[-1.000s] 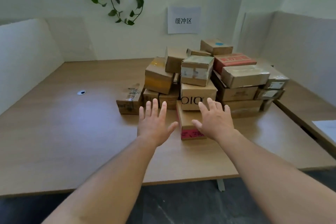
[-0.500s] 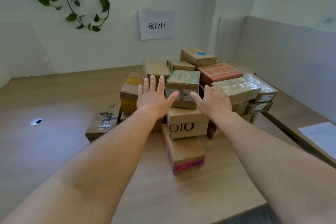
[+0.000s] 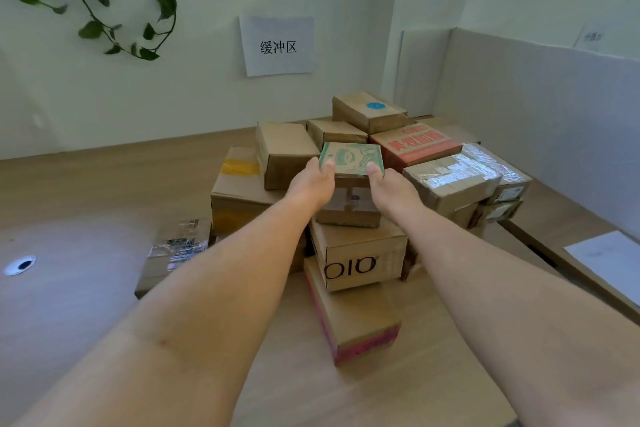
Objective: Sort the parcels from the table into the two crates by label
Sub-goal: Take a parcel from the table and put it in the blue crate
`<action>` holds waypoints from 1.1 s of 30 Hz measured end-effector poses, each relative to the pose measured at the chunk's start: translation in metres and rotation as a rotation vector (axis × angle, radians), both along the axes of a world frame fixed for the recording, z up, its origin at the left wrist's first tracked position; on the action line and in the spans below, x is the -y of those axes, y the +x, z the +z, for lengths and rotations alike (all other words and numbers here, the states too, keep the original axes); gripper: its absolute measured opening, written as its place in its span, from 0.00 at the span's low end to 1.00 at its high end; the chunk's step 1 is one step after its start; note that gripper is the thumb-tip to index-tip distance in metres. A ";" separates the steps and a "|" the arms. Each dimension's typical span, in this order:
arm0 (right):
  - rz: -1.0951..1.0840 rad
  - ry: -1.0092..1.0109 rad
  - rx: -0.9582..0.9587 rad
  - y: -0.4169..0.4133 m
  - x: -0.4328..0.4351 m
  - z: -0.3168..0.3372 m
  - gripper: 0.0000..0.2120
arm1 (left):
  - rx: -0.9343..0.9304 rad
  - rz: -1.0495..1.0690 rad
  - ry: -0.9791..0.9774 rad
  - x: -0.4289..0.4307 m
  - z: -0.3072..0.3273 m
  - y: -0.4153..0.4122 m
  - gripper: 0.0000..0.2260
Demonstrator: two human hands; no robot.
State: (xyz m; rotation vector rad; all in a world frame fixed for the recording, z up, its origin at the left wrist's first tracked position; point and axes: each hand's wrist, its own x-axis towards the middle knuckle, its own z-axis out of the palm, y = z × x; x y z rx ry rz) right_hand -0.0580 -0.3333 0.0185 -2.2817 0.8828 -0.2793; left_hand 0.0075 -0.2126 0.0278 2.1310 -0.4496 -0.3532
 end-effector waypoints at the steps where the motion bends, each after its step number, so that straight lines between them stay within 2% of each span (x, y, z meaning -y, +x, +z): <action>1: 0.007 0.029 0.025 0.000 -0.001 -0.001 0.29 | -0.004 0.011 -0.017 -0.001 0.000 -0.001 0.19; 4: 0.039 0.125 0.089 -0.006 -0.002 -0.001 0.24 | -0.009 0.046 -0.046 -0.010 0.002 -0.010 0.18; 13: 0.211 0.218 0.168 -0.062 -0.013 0.015 0.11 | -0.008 0.144 -0.140 -0.040 0.012 -0.075 0.28; 14: 0.241 0.224 0.168 -0.071 -0.016 0.017 0.11 | -0.020 0.149 -0.147 -0.044 0.013 -0.085 0.29; 16: 0.300 0.240 0.149 -0.089 -0.023 0.020 0.20 | -0.047 0.166 -0.153 -0.055 0.013 -0.104 0.29; 18: 0.353 0.237 0.118 -0.106 -0.033 0.022 0.30 | -0.065 0.191 -0.145 -0.069 0.010 -0.121 0.24; 20: 0.408 0.205 0.082 -0.122 -0.043 0.021 0.34 | -0.070 0.238 -0.117 -0.084 0.005 -0.139 0.19; 23: 0.486 0.212 0.049 -0.140 -0.063 0.014 0.36 | -0.075 0.325 -0.104 -0.110 -0.007 -0.163 0.17; 28: 0.630 0.309 -0.019 -0.152 -0.103 -0.018 0.44 | -0.137 0.447 -0.126 -0.159 -0.029 -0.206 0.23; 33: 0.784 0.329 -0.076 -0.164 -0.154 -0.039 0.40 | -0.189 0.588 -0.129 -0.209 -0.054 -0.242 0.23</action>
